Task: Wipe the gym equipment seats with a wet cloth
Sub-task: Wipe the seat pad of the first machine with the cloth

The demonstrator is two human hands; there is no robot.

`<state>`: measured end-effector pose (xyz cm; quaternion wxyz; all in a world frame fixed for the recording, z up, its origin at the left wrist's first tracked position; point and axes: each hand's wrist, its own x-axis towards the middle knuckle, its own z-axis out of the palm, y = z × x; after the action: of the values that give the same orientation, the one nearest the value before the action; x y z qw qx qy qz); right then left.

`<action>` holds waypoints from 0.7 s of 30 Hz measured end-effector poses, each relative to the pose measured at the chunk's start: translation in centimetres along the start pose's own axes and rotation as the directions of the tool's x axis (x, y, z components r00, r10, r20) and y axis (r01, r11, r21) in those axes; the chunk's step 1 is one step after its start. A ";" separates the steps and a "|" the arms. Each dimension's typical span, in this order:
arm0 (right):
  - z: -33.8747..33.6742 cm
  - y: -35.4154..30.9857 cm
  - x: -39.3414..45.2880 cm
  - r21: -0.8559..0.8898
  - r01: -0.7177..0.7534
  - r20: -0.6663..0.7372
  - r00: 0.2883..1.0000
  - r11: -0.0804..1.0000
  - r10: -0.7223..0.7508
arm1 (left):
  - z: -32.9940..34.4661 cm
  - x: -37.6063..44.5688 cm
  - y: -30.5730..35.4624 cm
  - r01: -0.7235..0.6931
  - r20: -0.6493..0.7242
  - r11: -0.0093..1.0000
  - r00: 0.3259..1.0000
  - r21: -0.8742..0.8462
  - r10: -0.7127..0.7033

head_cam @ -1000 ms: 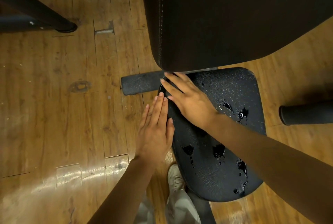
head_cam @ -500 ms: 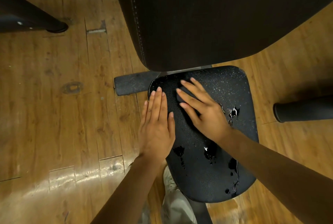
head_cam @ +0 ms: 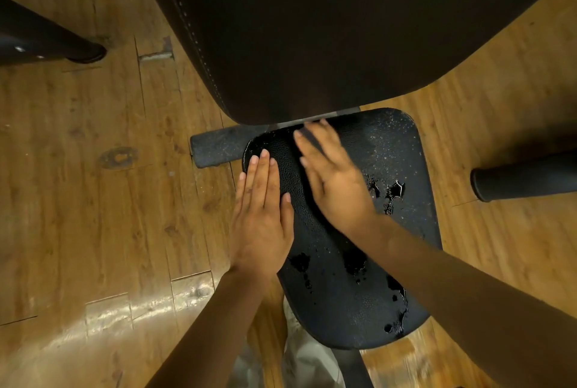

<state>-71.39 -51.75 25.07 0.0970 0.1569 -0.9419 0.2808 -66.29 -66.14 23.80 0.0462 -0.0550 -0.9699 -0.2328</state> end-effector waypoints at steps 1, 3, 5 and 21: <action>-0.1 0.2 -0.3 -0.013 0.051 0.044 0.998 0.999 -0.050 | 0.0 0.0 0.0 -0.001 0.000 1.000 1.000 0.000 0.001; -0.9 1.8 0.0 -0.065 0.110 0.098 0.990 0.992 -0.103 | 0.1 0.0 0.0 0.002 0.004 1.000 1.000 -0.008 -0.001; -1.8 3.7 0.7 -0.127 0.039 0.074 0.997 0.991 -0.030 | 0.1 -0.1 0.0 0.000 0.008 1.000 1.000 -0.021 0.000; -3.9 4.8 0.8 -0.162 -0.255 0.004 0.966 0.953 0.259 | 0.2 0.0 -0.2 -0.013 0.010 1.000 1.000 -0.027 0.013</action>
<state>-73.50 -45.94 26.07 0.0601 0.0281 -0.9749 0.2125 -66.32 -66.23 23.55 0.0422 -0.0632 -0.9665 -0.2453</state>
